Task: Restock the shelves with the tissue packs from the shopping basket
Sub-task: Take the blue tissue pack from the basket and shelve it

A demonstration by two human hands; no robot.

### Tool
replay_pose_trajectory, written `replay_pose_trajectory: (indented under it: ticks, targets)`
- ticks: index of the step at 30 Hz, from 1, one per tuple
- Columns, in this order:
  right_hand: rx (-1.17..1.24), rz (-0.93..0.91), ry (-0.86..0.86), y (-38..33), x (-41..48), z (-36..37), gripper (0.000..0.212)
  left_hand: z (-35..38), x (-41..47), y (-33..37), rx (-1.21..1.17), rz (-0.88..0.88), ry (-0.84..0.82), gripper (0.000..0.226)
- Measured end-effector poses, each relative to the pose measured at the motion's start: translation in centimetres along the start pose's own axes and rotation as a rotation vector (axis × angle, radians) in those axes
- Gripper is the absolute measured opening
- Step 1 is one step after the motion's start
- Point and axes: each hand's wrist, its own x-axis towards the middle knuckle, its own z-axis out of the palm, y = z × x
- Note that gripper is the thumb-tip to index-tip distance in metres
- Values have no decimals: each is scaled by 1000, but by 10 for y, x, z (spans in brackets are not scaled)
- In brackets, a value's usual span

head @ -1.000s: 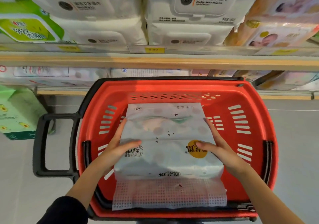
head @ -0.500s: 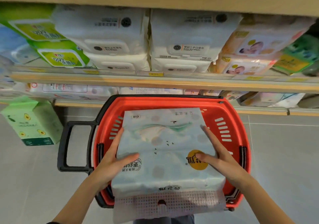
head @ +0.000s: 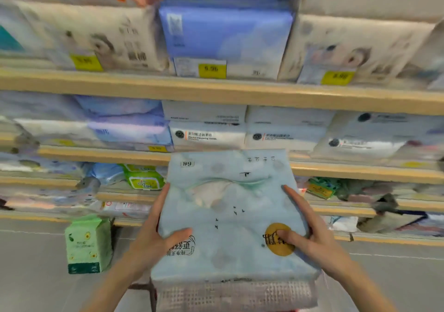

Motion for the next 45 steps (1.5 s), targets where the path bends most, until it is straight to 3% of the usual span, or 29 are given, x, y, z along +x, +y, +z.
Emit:
replay_pose_trajectory:
  ticks: [6,17,32,45]
  targets:
    - [-176,-276,91,-143,-13,-34,75,-20,-30,146,70,294,51,105]
    - [-232,-712,267,-368,-38,-59,79,-77,-103,372,283,764,221,106]
    - [-354,-1150,455,-604,-54,-17,88,-189,-154,564,206,1249,261,114]
    - [-514,-1326,539,-717,-29,-11,99,-245,-140,669,303,1569,209,114]
